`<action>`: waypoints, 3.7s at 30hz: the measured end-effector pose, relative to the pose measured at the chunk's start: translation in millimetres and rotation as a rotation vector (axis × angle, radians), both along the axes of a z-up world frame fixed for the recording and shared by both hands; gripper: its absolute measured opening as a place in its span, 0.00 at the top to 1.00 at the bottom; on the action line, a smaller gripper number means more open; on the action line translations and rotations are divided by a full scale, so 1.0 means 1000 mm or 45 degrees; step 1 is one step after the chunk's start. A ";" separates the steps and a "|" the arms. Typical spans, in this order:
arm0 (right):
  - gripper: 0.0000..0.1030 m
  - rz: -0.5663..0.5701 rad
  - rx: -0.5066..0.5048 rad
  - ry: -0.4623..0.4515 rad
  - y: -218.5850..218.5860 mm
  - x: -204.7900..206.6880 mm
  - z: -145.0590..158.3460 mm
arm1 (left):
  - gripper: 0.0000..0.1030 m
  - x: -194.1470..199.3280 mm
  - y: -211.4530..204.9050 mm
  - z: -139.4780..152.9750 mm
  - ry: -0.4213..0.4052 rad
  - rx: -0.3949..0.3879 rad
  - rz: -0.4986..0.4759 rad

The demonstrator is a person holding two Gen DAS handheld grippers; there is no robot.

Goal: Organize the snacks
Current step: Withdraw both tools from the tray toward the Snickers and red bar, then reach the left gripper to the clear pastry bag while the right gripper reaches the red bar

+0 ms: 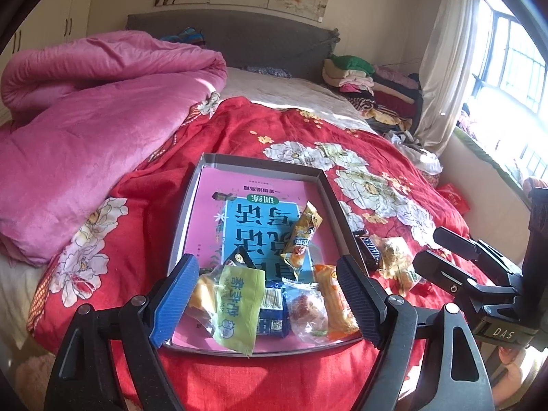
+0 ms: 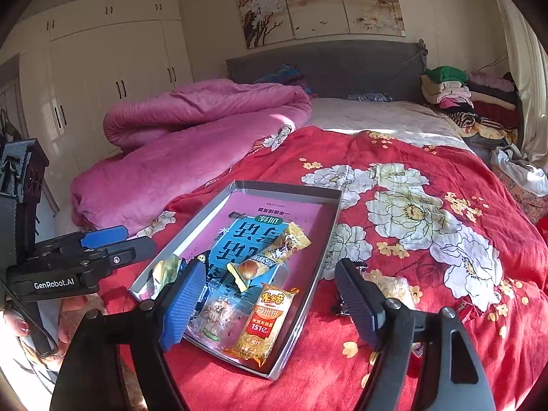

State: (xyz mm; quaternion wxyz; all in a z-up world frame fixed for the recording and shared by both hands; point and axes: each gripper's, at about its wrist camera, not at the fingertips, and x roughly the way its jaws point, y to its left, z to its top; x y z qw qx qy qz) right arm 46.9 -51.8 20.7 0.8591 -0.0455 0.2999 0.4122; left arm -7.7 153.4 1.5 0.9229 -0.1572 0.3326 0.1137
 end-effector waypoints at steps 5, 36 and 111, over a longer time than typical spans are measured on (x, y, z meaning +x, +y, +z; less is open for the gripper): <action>0.21 -0.012 0.017 -0.006 -0.008 -0.001 0.003 | 0.19 0.004 -0.015 -0.001 0.036 -0.024 -0.057; 0.10 -0.092 0.076 -0.111 -0.065 -0.006 0.023 | 0.19 0.014 -0.065 0.007 0.118 0.022 -0.124; 0.10 -0.464 -0.025 0.247 -0.157 0.072 -0.048 | 0.19 0.132 -0.149 -0.027 0.296 0.142 -0.444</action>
